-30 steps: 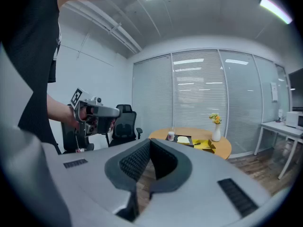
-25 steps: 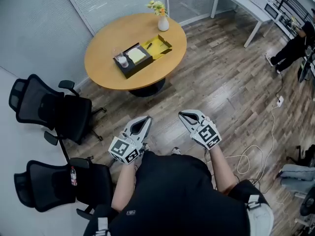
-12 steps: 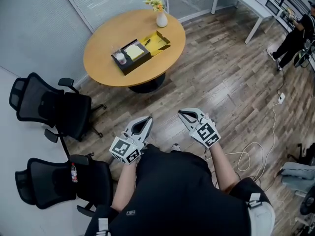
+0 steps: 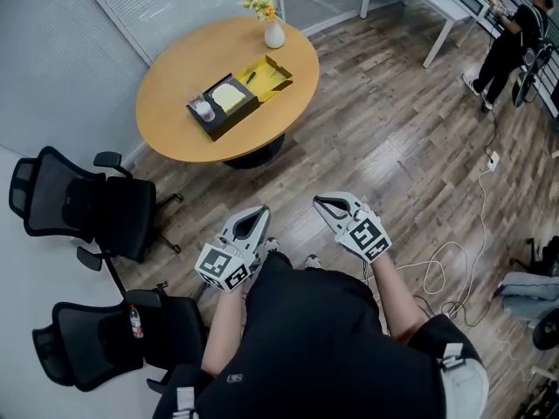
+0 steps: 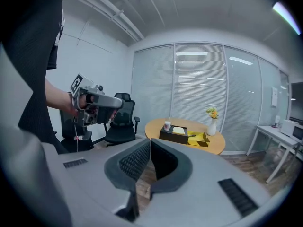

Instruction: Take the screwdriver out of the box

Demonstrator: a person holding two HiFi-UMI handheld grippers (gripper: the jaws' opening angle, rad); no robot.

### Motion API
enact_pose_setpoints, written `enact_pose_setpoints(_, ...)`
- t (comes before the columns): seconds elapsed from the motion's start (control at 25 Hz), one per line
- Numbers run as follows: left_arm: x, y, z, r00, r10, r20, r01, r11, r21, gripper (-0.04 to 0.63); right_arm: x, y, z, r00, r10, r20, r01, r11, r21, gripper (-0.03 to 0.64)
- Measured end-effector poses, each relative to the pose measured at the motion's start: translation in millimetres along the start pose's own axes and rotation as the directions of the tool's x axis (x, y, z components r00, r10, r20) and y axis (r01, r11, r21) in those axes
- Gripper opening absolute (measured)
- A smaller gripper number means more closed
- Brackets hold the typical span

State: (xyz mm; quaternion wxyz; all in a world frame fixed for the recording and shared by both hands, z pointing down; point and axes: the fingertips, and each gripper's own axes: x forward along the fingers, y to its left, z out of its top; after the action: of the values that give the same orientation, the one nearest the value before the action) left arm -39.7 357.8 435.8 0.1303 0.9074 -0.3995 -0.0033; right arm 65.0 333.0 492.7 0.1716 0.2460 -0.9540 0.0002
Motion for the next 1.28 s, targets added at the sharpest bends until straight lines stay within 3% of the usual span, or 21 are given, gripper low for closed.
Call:
enact_pose_setpoints(0.52,26.0,69.7,29.5,0.995,-0.099,-0.028,0.1,0.995,0.008,0.006,54.2,-34.4,32.9,0.995,-0.098,0.001,0.098,0.994,0.042,0.008)
enact_pose_setpoints(1.28,2.8,190.8,37.4,0.99,-0.136,-0.044,0.135,0.991,-0.016,0.006,156.8,-51.4,56.1,0.979,-0.202,0.023,0.192,0.957,0.22,0.008)
